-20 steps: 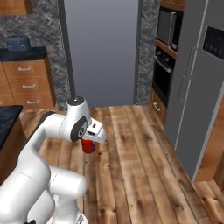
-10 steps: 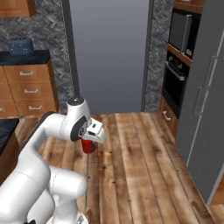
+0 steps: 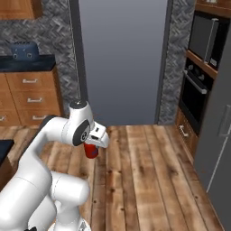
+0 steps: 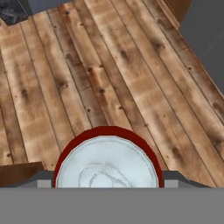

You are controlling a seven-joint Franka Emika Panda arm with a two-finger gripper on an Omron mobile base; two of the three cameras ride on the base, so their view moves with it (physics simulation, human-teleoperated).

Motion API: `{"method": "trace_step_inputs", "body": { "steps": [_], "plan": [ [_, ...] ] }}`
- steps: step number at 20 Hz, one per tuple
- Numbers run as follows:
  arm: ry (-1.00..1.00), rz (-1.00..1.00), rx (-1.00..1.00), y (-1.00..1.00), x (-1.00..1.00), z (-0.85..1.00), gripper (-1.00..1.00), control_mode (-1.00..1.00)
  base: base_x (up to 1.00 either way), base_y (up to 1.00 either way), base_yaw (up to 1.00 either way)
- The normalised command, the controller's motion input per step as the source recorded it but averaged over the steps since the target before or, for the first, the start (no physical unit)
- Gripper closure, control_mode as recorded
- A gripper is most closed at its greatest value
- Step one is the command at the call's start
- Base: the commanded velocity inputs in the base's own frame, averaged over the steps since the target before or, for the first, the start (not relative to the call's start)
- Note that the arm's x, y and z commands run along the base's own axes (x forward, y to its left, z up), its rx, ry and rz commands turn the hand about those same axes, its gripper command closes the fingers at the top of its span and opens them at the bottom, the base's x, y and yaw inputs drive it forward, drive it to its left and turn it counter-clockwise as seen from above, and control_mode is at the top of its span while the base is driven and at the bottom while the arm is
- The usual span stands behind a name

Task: Four empty soda cans are scattered around the kitchen. Gather all the cans and cluster them next to the stove for recycling.

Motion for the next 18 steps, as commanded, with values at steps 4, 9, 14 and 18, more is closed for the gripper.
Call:
{"method": "trace_step_inputs", "body": {
  "steps": [4, 9, 14, 18],
  "plan": [
    [0.0, 0.0, 0.0, 0.0, 0.0, 0.0, 1.0, 1.0, 0.71, 0.0, 0.14],
    [0.0, 0.0, 0.0, 0.0, 0.0, 0.0, 1.0, 1.0, 0.68, 0.0, 0.19],
    [0.0, 0.0, 0.0, 0.0, 0.0, 0.0, 1.0, 1.0, 0.67, 0.0, 0.23],
    [0.0, 0.0, 0.0, 0.0, 0.0, 0.0, 1.0, 1.0, 0.66, 0.0, 0.26]
  ]
}}
